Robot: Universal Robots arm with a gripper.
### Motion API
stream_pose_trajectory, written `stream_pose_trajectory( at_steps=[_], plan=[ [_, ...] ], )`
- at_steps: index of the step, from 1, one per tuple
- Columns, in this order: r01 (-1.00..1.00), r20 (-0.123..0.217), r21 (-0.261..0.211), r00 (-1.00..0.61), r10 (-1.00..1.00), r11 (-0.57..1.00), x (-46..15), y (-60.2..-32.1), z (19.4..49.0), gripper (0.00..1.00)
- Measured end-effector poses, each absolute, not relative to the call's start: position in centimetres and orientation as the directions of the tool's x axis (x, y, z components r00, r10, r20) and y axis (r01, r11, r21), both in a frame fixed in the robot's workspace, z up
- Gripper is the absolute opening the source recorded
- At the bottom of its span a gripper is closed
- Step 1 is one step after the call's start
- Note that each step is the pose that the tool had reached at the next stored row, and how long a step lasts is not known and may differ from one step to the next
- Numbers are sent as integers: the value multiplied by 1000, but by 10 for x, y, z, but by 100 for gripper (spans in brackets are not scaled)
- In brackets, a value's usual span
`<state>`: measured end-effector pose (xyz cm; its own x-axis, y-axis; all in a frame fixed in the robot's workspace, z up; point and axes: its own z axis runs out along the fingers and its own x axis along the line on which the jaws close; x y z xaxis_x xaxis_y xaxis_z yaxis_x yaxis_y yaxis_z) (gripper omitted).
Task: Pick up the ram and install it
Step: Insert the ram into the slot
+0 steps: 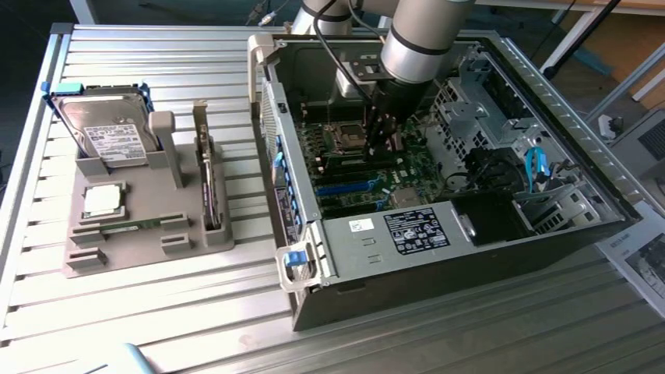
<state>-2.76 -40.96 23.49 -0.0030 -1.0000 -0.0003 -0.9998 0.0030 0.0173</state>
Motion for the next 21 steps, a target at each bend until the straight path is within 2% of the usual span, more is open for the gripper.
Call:
stream_pose_trajectory(
  at_steps=[21],
  plan=[
    [-1000,-1,17,15,-1000,-15,-28,-410,232,13]
  ],
)
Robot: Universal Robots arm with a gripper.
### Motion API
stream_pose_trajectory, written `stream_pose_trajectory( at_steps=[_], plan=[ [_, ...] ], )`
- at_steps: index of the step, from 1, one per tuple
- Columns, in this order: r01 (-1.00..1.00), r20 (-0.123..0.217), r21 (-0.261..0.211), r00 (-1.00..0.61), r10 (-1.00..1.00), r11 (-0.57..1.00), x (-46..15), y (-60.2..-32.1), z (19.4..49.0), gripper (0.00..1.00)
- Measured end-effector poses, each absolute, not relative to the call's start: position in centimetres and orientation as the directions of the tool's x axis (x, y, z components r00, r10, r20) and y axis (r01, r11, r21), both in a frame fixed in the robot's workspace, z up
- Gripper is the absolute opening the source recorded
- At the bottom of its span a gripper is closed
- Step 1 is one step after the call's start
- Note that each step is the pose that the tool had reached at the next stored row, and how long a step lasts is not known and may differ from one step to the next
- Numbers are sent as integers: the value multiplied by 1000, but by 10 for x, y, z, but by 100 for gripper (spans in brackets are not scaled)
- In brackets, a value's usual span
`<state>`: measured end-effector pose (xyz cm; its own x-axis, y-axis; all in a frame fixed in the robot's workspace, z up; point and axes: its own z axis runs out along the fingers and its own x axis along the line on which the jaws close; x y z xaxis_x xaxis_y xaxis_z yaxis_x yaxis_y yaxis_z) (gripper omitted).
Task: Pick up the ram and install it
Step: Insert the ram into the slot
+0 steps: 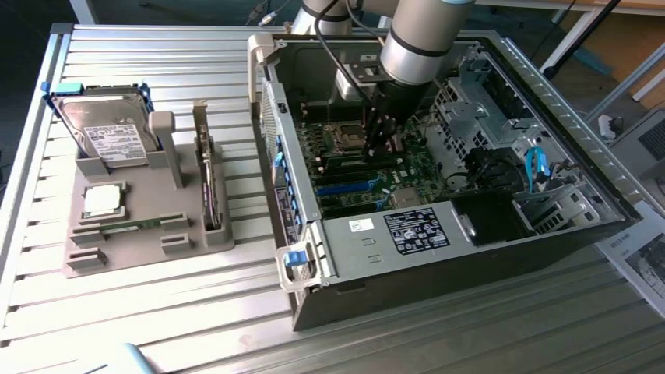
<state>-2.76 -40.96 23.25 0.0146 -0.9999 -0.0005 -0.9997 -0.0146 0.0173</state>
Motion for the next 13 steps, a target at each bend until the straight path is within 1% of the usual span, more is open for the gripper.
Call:
stream_pose_trajectory(
  at_steps=[11,12,13],
  plan=[
    [-1000,-1,17,13,-1000,-13,-28,-410,231,13],
    [-1000,-1,17,13,-1000,-13,-28,-410,231,20],
    [-1000,-1,17,13,-1000,-13,-28,-410,231,20]
  ],
)
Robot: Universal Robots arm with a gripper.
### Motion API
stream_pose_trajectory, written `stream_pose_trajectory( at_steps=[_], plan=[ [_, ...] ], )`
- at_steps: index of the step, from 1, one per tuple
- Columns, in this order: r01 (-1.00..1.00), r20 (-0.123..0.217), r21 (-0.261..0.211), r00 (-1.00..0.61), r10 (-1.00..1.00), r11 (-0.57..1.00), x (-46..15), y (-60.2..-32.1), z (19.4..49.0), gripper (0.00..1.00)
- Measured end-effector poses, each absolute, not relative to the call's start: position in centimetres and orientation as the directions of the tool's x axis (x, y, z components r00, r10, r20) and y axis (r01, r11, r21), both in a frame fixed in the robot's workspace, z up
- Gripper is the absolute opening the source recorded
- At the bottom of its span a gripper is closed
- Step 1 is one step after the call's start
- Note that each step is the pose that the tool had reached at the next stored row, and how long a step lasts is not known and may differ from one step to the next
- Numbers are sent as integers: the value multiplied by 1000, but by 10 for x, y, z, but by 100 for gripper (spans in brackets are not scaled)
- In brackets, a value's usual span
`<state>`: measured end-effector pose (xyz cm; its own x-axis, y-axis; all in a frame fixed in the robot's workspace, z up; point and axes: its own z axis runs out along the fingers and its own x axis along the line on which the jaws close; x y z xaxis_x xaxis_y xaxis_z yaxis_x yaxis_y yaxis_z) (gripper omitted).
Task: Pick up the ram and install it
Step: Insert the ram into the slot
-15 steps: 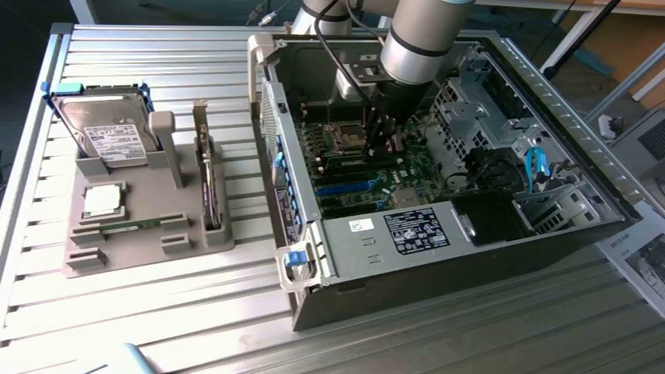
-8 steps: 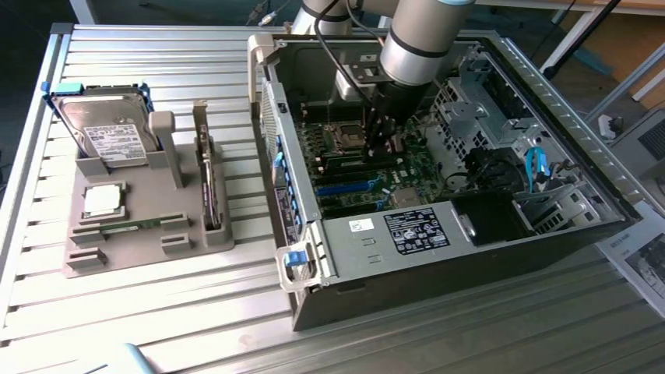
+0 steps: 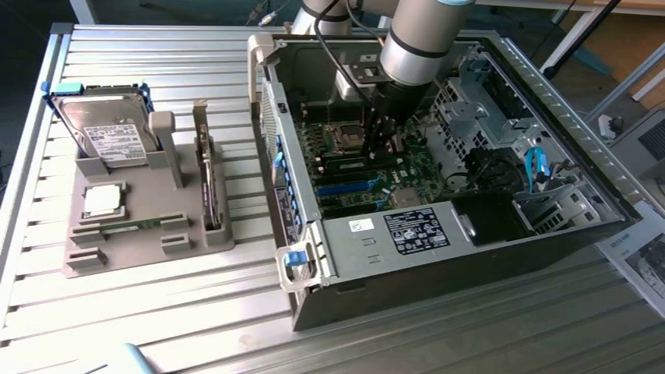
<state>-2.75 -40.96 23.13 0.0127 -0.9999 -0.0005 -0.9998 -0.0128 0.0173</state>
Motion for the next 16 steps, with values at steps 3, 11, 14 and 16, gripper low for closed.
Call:
stream_pose_trajectory(
  at_steps=[3,11,14,16],
  plan=[
    [-1000,0,17,13,-1000,-13,-28,-410,231,27],
    [-1000,1,17,13,-1000,-13,-28,-410,241,27],
    [-1000,2,17,13,-1000,-13,-28,-410,254,27],
    [-1000,2,17,13,-1000,-13,-28,-410,261,27]
  ],
)
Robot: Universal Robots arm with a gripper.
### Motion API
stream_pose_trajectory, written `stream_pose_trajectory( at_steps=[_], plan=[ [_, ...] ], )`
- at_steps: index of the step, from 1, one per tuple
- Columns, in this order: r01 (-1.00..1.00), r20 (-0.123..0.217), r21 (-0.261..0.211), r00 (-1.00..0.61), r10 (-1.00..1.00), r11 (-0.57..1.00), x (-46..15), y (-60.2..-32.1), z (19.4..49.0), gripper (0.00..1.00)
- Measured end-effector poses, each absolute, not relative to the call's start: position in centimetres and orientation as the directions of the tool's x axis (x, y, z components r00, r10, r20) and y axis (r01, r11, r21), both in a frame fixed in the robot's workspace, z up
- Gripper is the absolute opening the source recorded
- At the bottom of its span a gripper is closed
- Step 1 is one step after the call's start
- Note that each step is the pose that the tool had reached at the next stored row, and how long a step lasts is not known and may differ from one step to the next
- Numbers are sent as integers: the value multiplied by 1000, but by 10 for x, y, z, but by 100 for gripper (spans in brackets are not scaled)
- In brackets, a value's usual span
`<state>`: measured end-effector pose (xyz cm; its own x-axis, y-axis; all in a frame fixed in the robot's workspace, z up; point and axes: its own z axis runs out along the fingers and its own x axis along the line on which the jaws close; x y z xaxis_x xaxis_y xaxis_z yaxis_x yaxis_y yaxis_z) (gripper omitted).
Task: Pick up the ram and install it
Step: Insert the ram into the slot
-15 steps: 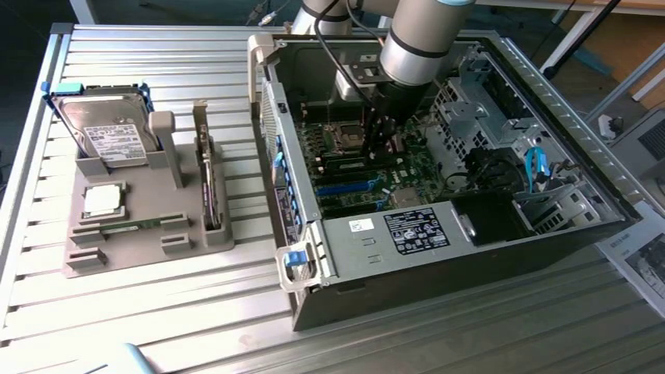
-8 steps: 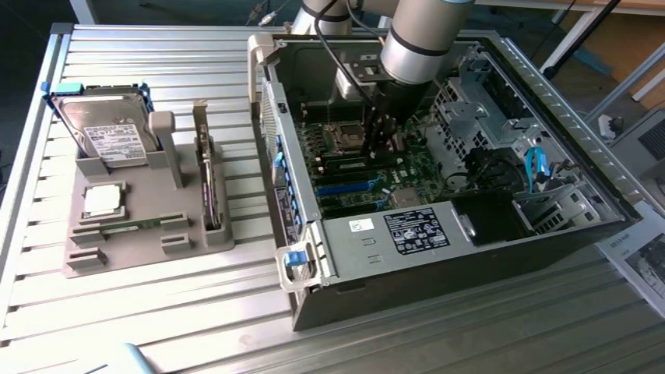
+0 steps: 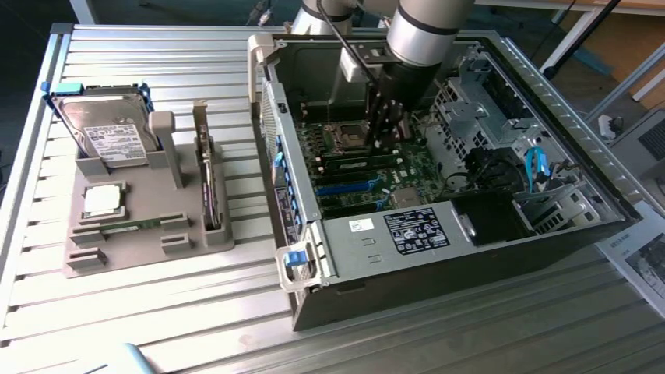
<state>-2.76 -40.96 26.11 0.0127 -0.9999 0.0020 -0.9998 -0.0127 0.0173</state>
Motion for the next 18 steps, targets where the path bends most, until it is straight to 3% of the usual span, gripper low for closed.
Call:
stream_pose_trajectory(
  at_steps=[13,18],
  plan=[
    [-1000,2,17,13,-1000,-13,-28,-410,306,27],
    [-1000,2,17,13,-1000,-13,-28,-410,306,27]
  ],
)
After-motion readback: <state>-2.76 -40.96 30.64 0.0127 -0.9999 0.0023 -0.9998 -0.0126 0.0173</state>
